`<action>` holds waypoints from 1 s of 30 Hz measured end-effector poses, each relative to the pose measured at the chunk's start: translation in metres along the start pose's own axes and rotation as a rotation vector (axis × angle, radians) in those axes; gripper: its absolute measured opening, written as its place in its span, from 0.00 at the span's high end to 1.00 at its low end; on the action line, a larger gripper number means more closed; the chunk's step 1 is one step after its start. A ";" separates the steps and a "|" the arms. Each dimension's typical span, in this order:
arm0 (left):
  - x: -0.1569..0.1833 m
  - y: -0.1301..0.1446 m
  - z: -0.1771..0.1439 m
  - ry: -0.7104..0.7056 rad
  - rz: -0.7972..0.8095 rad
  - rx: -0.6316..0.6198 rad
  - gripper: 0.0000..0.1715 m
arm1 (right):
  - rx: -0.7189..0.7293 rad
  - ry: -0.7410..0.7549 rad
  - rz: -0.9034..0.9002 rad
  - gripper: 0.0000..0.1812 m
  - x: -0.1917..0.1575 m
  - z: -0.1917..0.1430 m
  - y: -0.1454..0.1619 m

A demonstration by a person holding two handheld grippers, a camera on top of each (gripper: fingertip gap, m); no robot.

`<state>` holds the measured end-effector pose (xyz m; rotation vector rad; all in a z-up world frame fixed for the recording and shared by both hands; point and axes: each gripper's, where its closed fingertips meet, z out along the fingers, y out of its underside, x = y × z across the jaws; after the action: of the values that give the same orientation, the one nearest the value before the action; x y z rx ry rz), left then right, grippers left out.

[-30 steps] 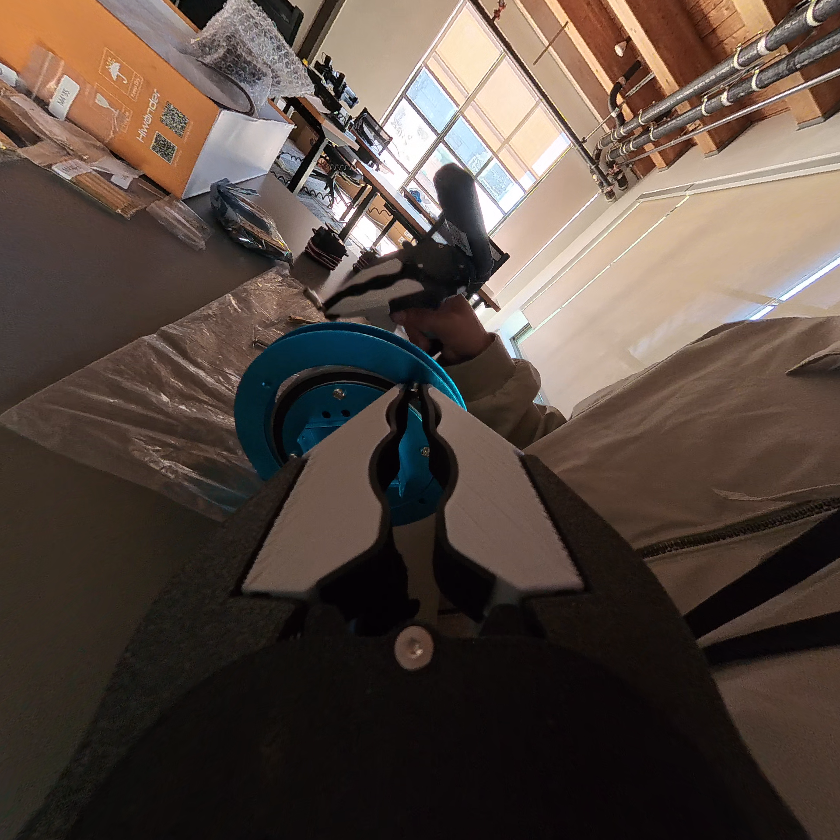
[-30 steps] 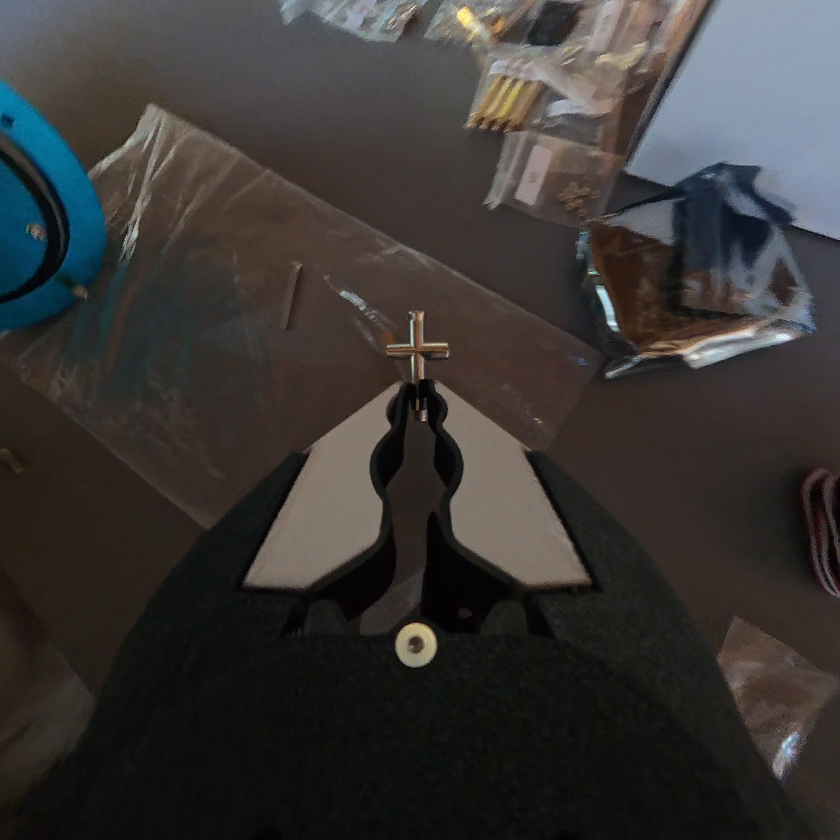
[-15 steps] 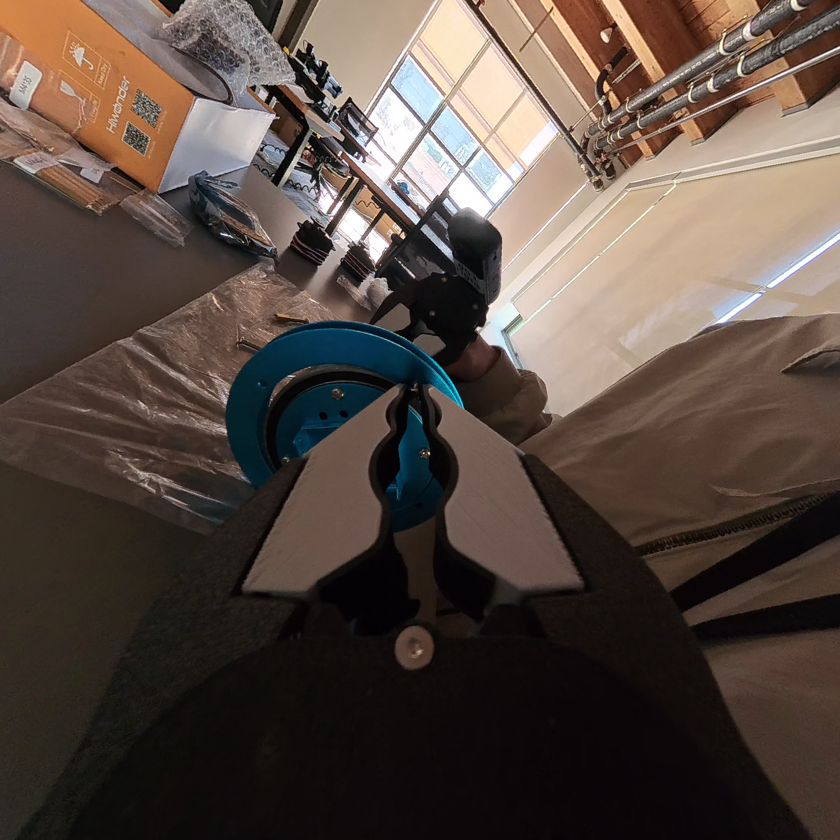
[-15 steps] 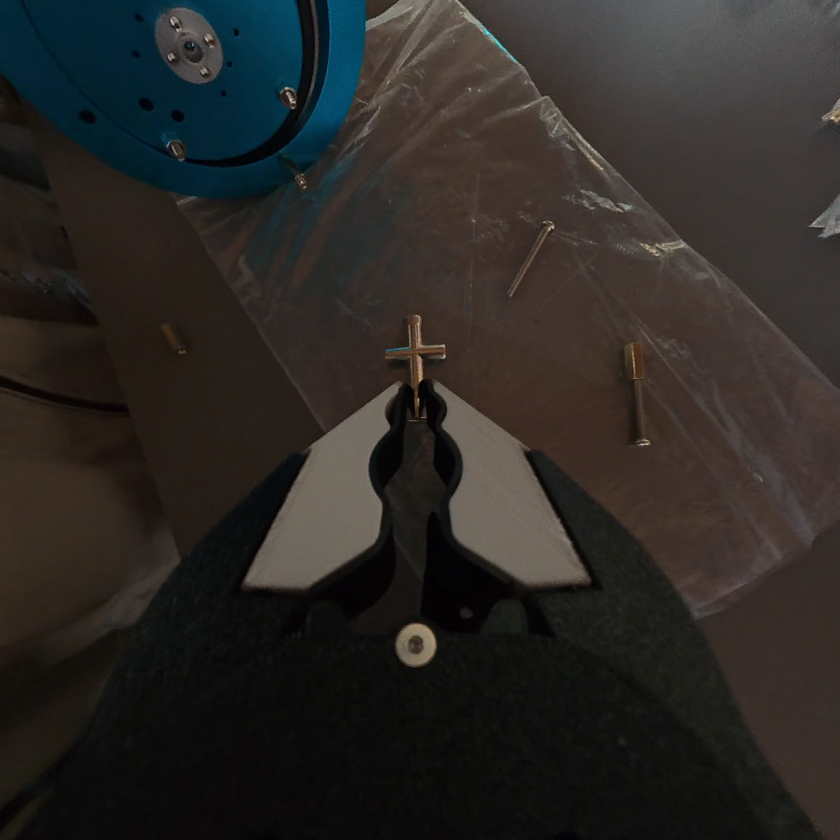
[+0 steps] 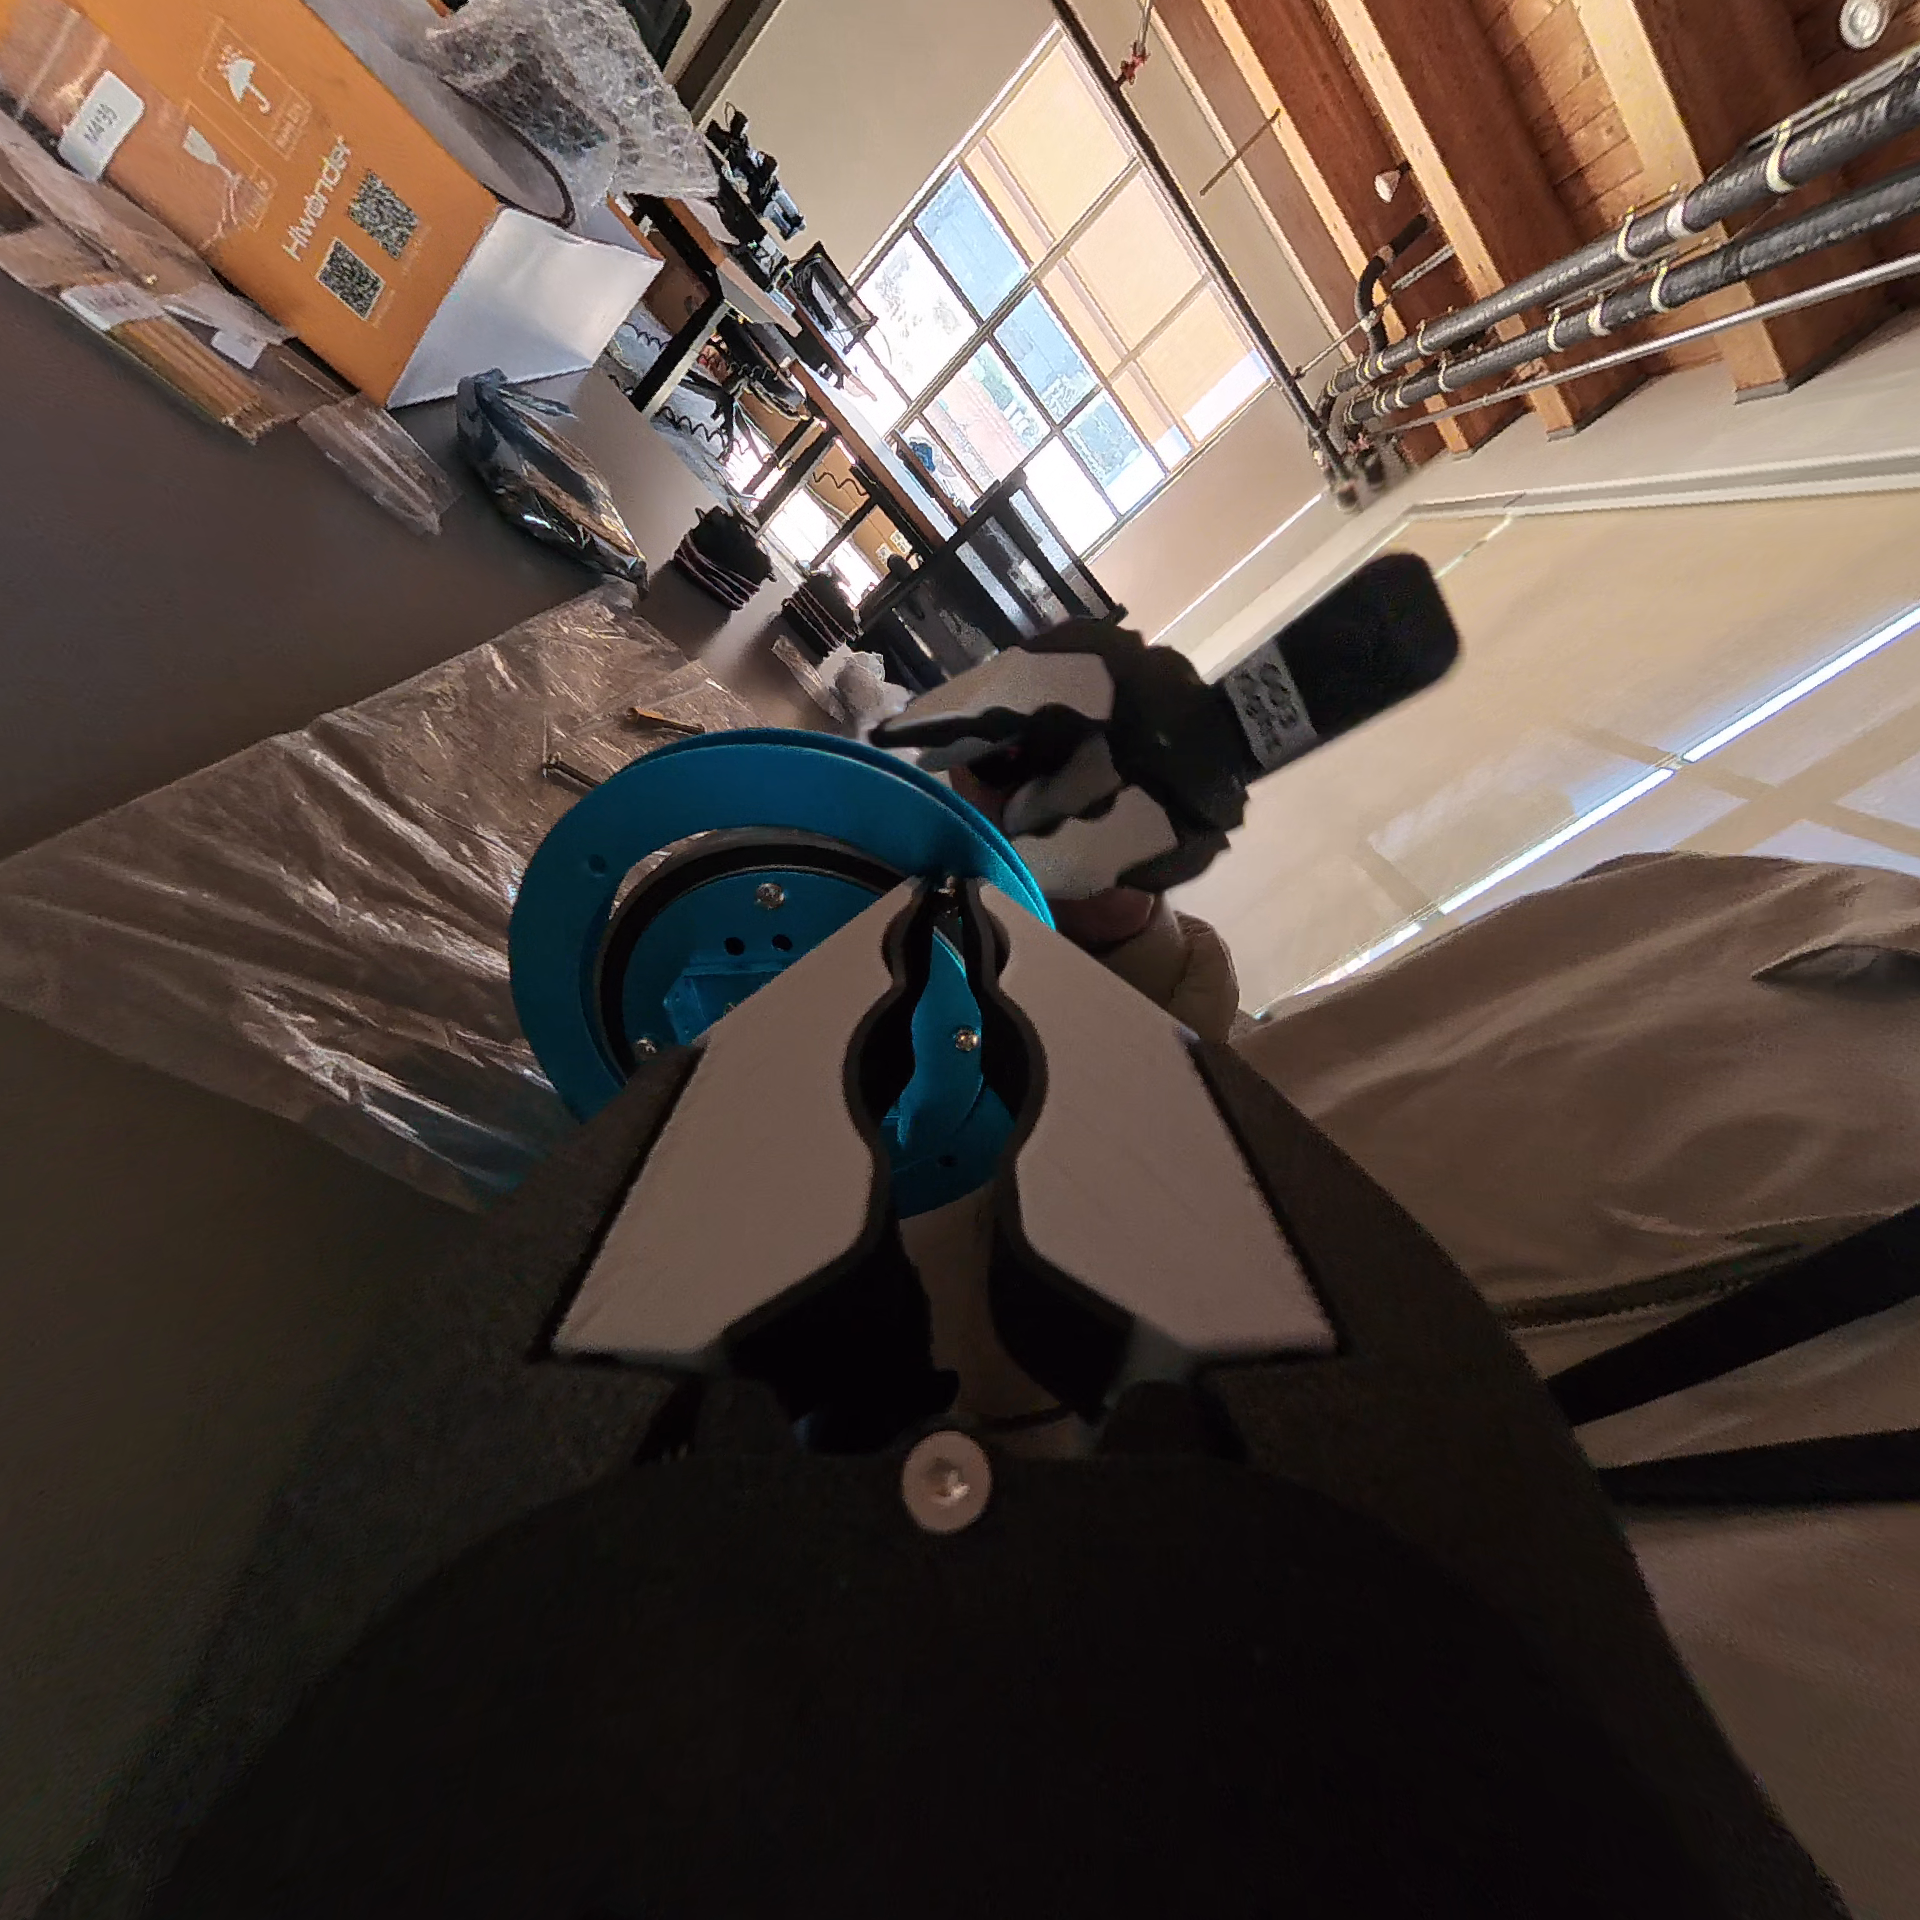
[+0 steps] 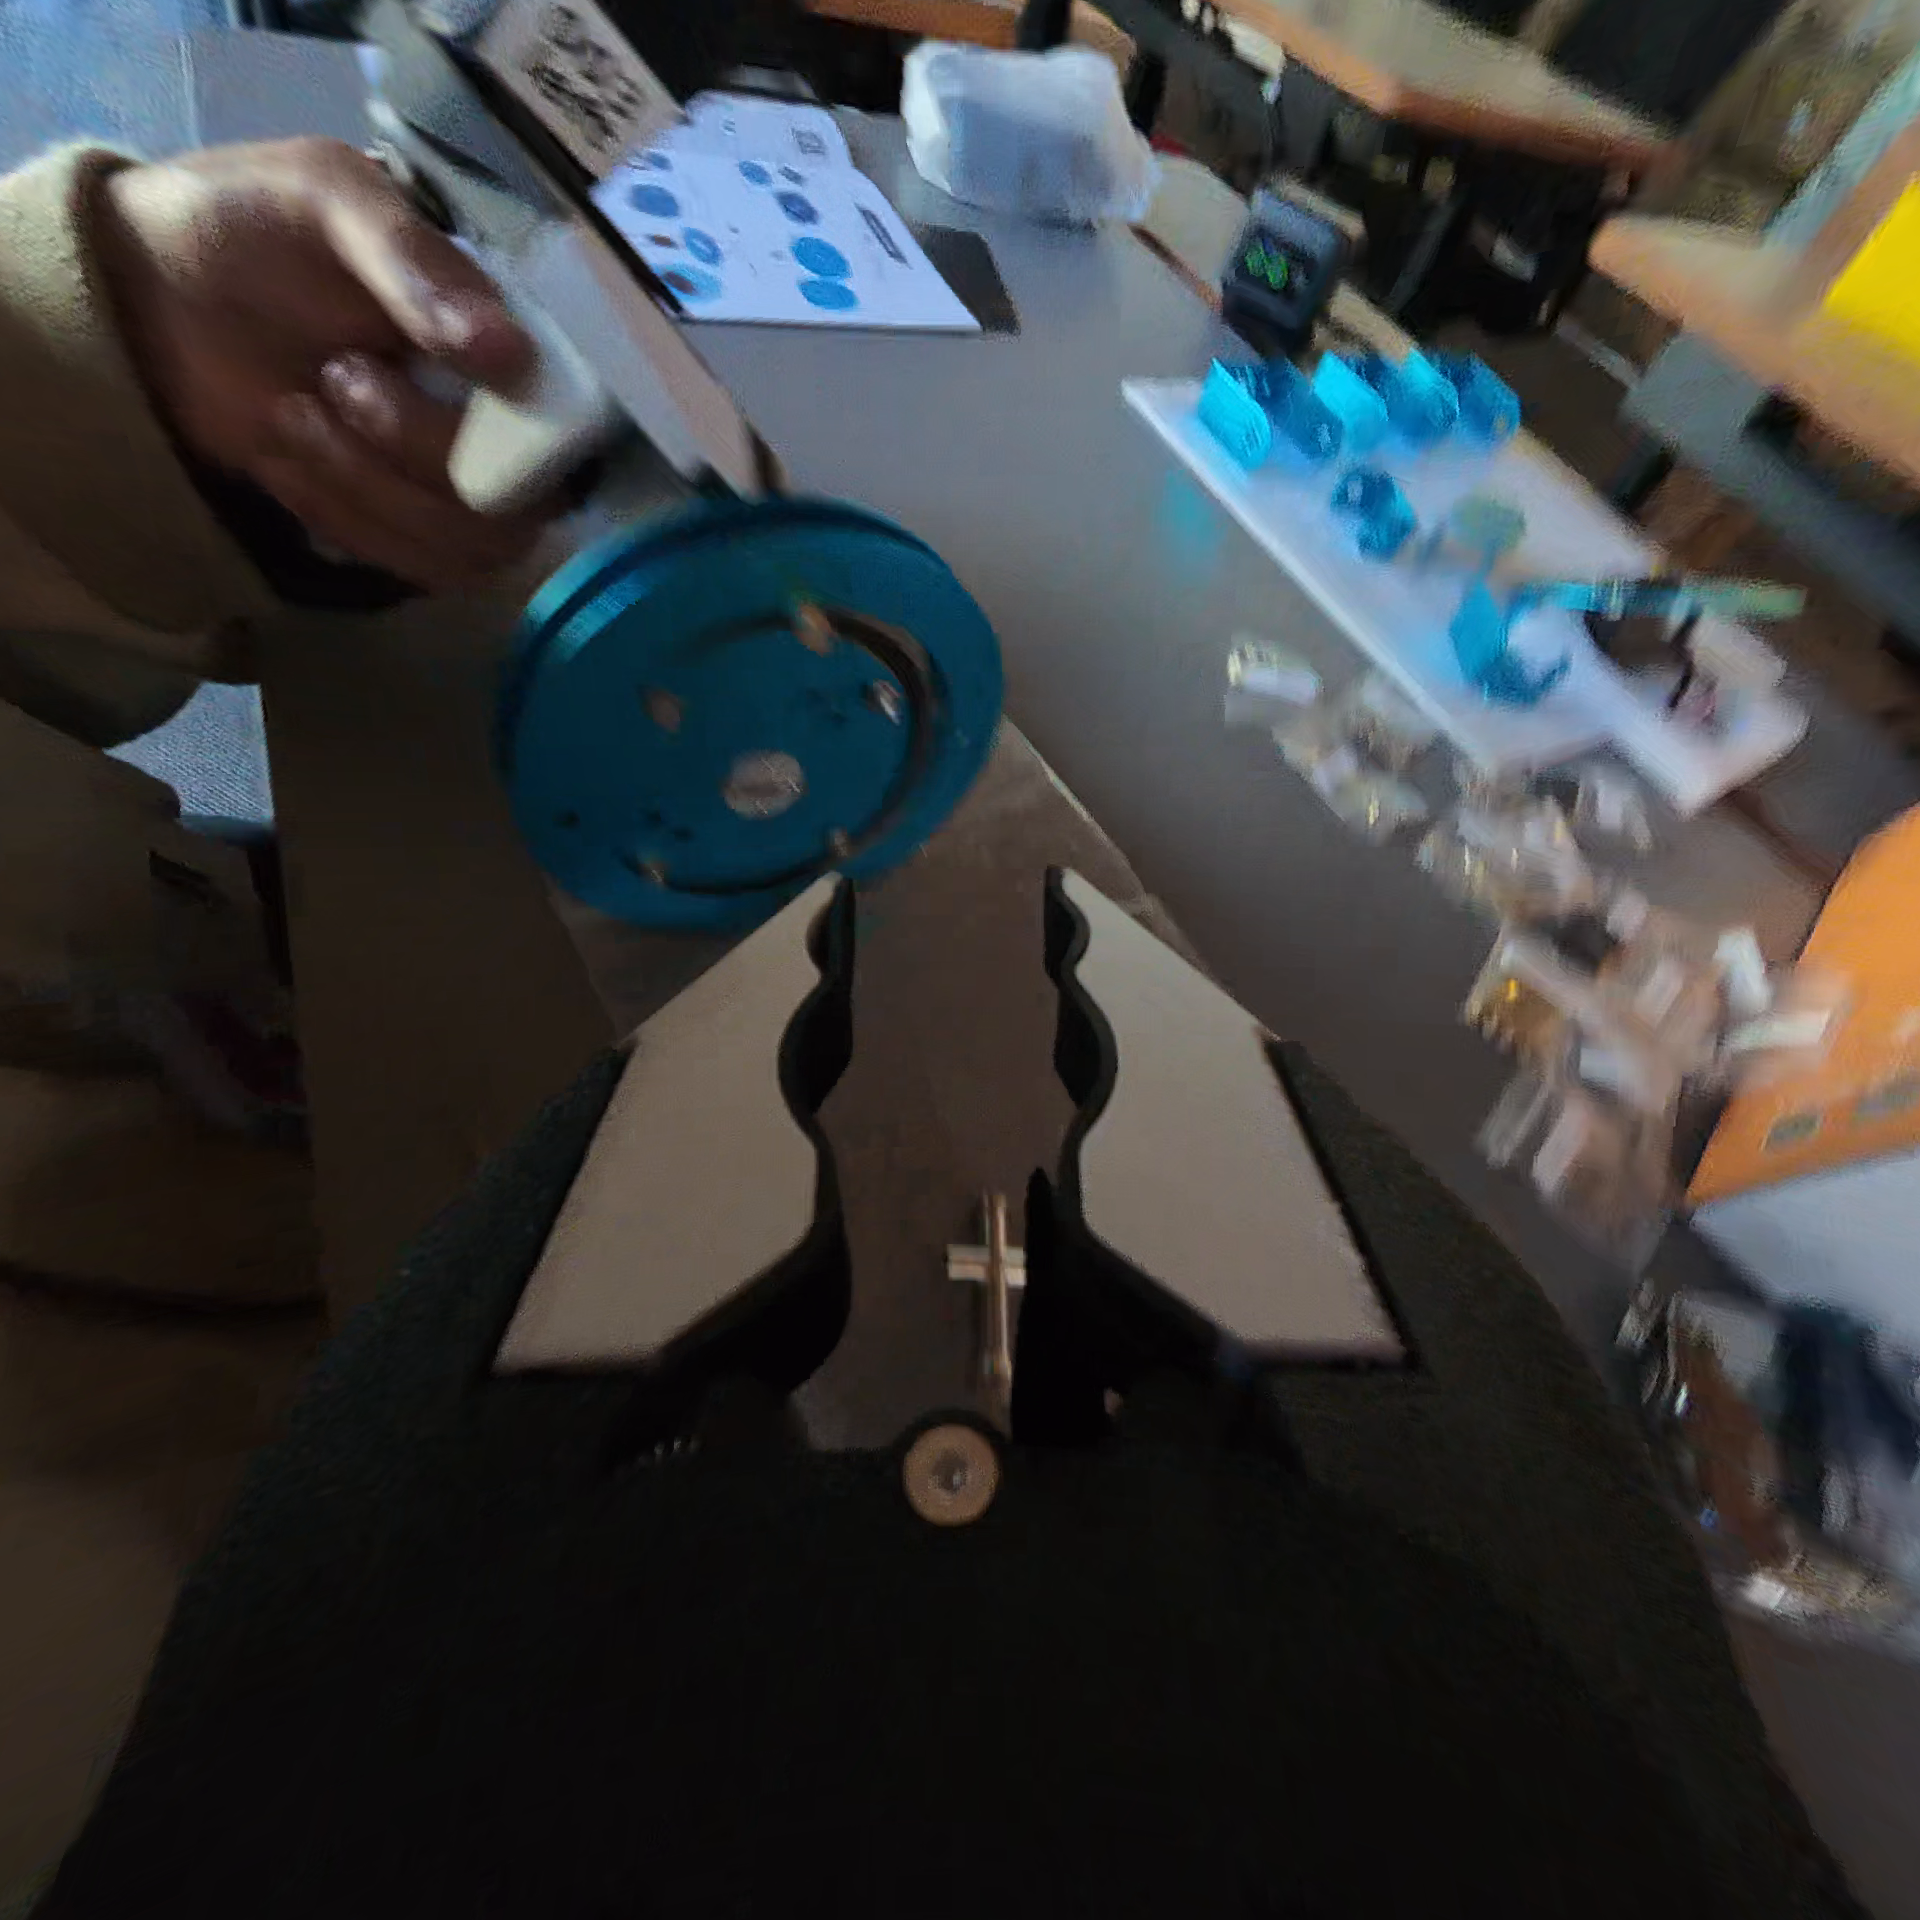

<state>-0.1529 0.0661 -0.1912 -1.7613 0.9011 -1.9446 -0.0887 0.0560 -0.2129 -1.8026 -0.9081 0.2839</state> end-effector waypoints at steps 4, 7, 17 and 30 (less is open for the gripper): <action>0.000 0.000 0.002 -0.022 -0.043 0.004 0.98 | -0.067 0.145 -0.329 0.77 -0.014 0.018 -0.024; 0.002 0.003 0.005 -0.029 -0.065 -0.005 0.99 | -0.055 0.209 -0.494 0.81 -0.025 0.023 -0.036; 0.012 0.014 0.007 -0.056 0.098 -0.091 0.99 | -0.203 0.073 -0.554 0.98 -0.035 0.021 -0.029; 0.021 0.030 0.012 -0.030 0.358 -0.193 0.99 | -0.518 -1.110 0.875 0.98 -0.064 -0.001 -0.026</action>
<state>-0.1484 0.0283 -0.1954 -1.5883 1.3288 -1.6436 -0.1434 0.0144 -0.2039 -2.4514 -0.8662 1.8784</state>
